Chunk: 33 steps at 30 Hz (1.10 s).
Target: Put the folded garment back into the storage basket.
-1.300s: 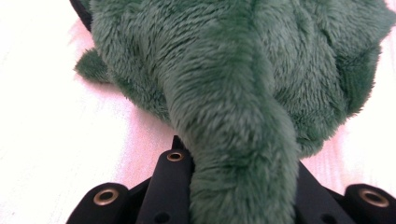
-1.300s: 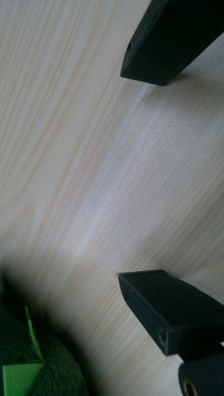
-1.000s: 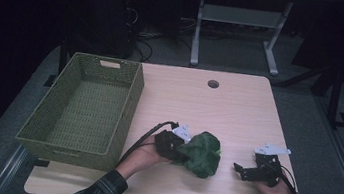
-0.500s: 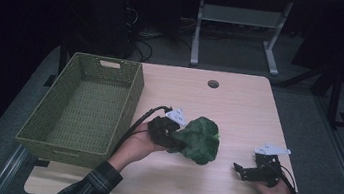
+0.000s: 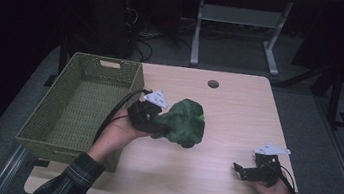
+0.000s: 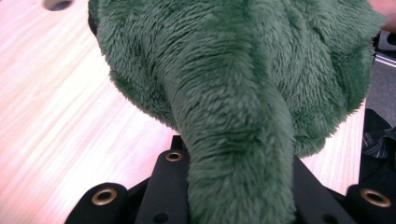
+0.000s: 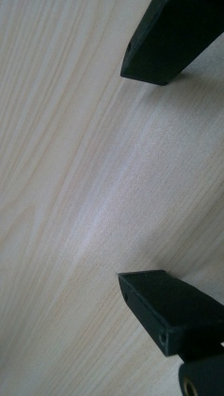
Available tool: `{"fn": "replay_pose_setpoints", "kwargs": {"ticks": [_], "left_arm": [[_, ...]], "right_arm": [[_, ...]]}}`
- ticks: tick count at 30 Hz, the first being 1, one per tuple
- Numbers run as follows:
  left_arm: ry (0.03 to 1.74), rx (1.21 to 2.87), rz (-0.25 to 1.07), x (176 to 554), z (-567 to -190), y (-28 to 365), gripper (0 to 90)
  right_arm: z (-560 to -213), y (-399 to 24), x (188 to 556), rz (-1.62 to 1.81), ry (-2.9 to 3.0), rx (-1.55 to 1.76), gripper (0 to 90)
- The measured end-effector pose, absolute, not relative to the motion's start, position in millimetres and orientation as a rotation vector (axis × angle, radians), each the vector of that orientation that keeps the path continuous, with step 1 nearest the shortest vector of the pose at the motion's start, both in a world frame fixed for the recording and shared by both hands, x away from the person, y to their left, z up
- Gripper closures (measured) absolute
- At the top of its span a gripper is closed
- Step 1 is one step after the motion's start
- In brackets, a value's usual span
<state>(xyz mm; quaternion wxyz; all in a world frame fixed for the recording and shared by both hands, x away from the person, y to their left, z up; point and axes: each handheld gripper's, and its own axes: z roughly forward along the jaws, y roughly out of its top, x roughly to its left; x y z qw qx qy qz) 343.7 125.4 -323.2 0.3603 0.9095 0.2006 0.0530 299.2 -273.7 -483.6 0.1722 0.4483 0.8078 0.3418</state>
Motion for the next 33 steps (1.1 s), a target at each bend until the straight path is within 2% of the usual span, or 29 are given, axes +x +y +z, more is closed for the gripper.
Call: {"fn": "replay_pose_setpoints", "kwargs": {"ticks": [21,33], "left_arm": [[0.73,2.273,0.271,346.7,-291.9,222.2,77.5],[0.893,2.209,0.354,345.6,-293.2,281.2,77.5]], "right_arm": [[-483.6,-273.5,299.1,0.971,2.292,1.274,3.0],[-483.6,-273.6,299.1,0.971,2.293,1.272,3.0]]}}
